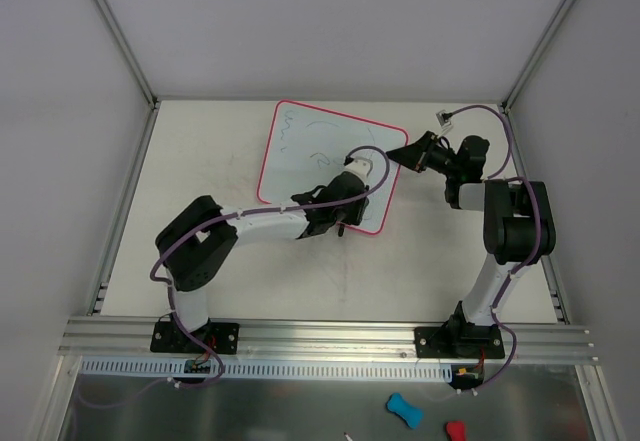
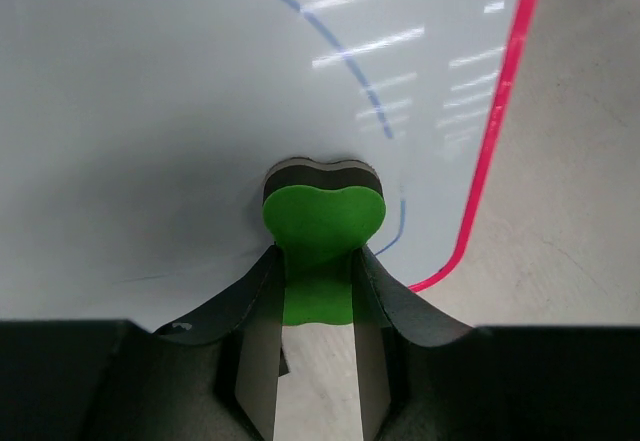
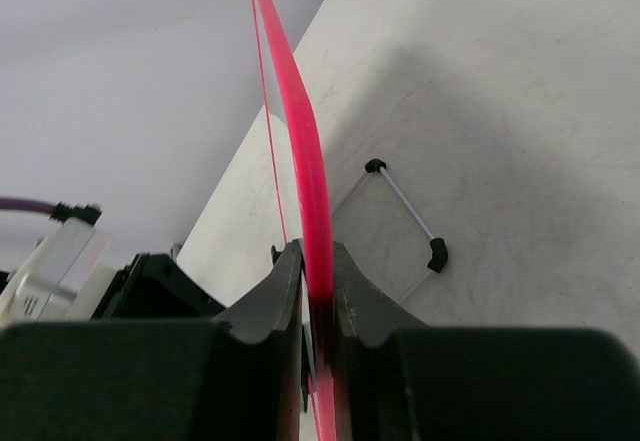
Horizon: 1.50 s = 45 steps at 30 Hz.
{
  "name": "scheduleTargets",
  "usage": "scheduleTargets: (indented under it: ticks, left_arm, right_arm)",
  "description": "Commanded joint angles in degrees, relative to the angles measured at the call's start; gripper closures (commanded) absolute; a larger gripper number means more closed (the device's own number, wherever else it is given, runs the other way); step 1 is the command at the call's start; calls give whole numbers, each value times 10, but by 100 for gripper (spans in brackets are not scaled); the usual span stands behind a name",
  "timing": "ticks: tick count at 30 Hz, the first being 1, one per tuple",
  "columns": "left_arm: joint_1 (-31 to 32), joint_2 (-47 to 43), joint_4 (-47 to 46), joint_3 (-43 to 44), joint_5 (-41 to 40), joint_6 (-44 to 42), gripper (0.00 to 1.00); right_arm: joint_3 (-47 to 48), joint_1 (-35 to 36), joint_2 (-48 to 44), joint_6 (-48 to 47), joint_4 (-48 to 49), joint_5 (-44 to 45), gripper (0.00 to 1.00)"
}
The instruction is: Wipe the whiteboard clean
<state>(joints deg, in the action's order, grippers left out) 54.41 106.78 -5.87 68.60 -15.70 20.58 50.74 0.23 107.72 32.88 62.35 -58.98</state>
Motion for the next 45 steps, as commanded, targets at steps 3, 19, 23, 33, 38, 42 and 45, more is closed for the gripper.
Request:
scheduleTargets:
  ticks: [3, 19, 23, 33, 38, 42, 45]
  left_arm:
    - [-77, -20, -13, -77, -50, 12, 100]
    - [-139, -76, -27, -136, -127, 35, 100]
    - [-137, -76, -36, -134, -104, 36, 100]
    - [-54, -48, -42, -94, -143, 39, 100]
    - [-9, -24, -42, -63, -145, 47, 100]
    - [24, -1, -42, -45, -151, 49, 100]
    - [47, 16, -42, -32, -157, 56, 100]
  right_arm:
    - [2, 14, -14, 17, 23, -13, 100]
    - [1, 14, -8, 35, 48, -14, 100]
    - [4, 14, -4, 39, 52, -14, 100]
    - [4, 16, -4, 43, 56, -15, 100]
    - [4, 15, -5, 45, 55, -15, 100]
    - [4, 17, -4, 45, 56, -15, 100]
    - [4, 17, -3, 48, 63, -16, 100]
